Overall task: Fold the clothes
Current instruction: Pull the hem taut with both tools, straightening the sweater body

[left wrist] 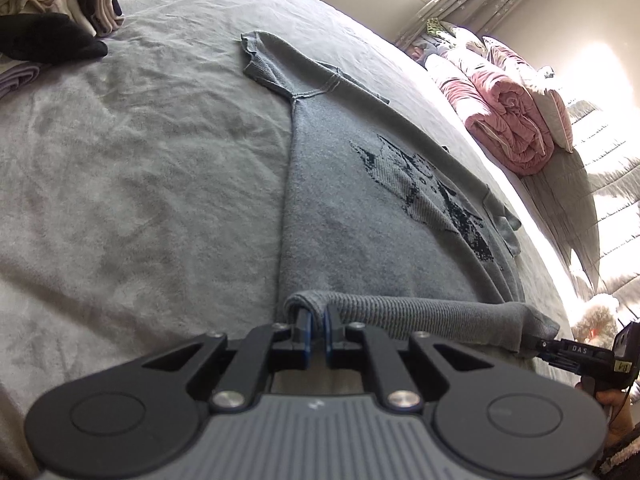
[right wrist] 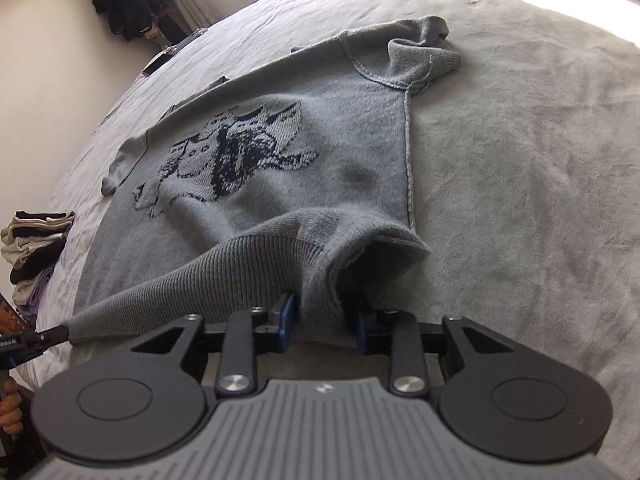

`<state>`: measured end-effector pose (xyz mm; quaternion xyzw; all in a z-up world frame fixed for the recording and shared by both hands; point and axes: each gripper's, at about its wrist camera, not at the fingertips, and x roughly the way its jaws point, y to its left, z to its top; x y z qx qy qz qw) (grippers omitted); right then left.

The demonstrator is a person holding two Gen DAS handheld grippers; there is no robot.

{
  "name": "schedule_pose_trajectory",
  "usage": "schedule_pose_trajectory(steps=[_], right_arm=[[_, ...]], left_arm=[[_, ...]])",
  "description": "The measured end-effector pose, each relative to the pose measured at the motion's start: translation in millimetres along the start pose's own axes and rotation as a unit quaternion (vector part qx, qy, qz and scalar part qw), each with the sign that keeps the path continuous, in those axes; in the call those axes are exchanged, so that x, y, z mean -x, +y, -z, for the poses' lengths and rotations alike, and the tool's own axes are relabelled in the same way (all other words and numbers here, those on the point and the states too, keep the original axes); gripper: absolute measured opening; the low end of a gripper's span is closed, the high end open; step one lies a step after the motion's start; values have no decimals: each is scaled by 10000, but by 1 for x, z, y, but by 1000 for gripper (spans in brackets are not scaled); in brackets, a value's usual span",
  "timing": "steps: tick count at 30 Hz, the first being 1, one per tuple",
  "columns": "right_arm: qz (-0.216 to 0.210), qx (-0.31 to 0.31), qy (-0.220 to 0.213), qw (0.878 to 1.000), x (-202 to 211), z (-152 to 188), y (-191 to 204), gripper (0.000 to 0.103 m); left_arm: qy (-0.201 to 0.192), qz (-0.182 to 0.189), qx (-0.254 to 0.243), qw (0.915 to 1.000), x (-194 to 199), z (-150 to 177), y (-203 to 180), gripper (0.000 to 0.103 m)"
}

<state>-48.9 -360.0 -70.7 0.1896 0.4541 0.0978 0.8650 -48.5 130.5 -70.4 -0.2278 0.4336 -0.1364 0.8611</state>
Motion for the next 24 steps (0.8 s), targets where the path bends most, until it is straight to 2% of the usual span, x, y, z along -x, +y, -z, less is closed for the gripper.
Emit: schedule_pose_trajectory(steps=[1, 2, 6, 9, 15, 24], right_arm=[[-73, -95, 64, 9999, 2, 1, -3, 10], [-125, -207, 118, 9996, 5, 2, -6, 8], [-156, -704, 346, 9968, 28, 1, -14, 8], [-126, -948, 639, 9934, 50, 1, -16, 8], [128, -755, 1175, 9901, 78, 8, -7, 6], [360, -362, 1597, 9859, 68, 26, 14, 6]], left_arm=[[10, 10, -17, 10000, 1, 0, 0, 6], [19, 21, -33, 10000, 2, 0, 0, 6], [243, 173, -1, 9996, 14, -3, 1, 6], [424, 214, -191, 9987, 26, 0, -5, 6], [785, 287, -590, 9947, 49, 7, -19, 5], [1017, 94, -871, 9909, 62, 16, -17, 5]])
